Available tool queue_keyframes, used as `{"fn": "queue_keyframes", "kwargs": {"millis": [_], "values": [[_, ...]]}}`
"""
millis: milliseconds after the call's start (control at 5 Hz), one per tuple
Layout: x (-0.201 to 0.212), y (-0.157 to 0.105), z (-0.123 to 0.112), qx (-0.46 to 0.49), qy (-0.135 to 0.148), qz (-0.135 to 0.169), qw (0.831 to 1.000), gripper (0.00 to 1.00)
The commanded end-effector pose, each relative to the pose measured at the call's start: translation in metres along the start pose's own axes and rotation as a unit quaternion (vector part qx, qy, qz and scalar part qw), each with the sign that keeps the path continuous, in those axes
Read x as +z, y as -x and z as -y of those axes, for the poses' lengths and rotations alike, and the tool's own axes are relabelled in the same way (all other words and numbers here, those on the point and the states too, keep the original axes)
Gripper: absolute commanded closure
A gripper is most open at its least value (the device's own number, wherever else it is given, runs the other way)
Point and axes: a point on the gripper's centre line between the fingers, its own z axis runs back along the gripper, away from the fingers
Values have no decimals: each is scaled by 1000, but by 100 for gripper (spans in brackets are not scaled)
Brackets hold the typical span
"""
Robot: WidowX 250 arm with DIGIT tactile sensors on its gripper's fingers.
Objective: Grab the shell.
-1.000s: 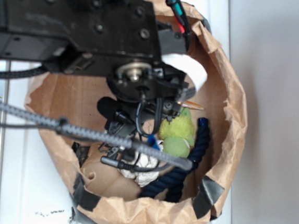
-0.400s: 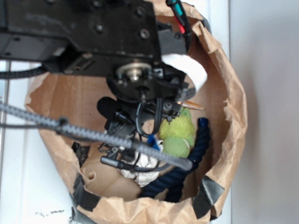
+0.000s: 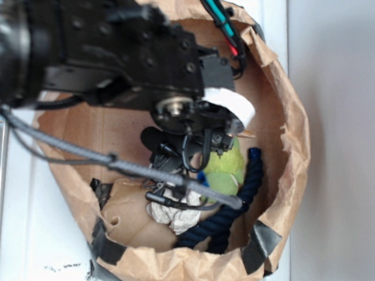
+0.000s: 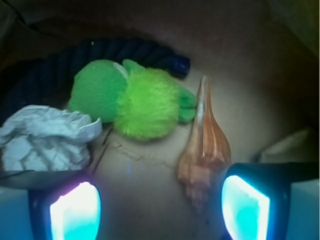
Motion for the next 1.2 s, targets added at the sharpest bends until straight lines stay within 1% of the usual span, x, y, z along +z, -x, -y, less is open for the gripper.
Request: {"fn": "queue_keyframes", "kwargs": {"millis": [0, 200, 400, 800, 1000], "values": [[-4, -20, -25, 8, -24, 16, 1000, 0], [-11, -24, -31, 8, -14, 27, 1000, 0], [-21, -20, -29, -3, -33, 31, 999, 0], [-30, -11, -33, 3, -59, 50, 997, 0], [-32, -8, -32, 4, -65, 52, 996, 0]]}}
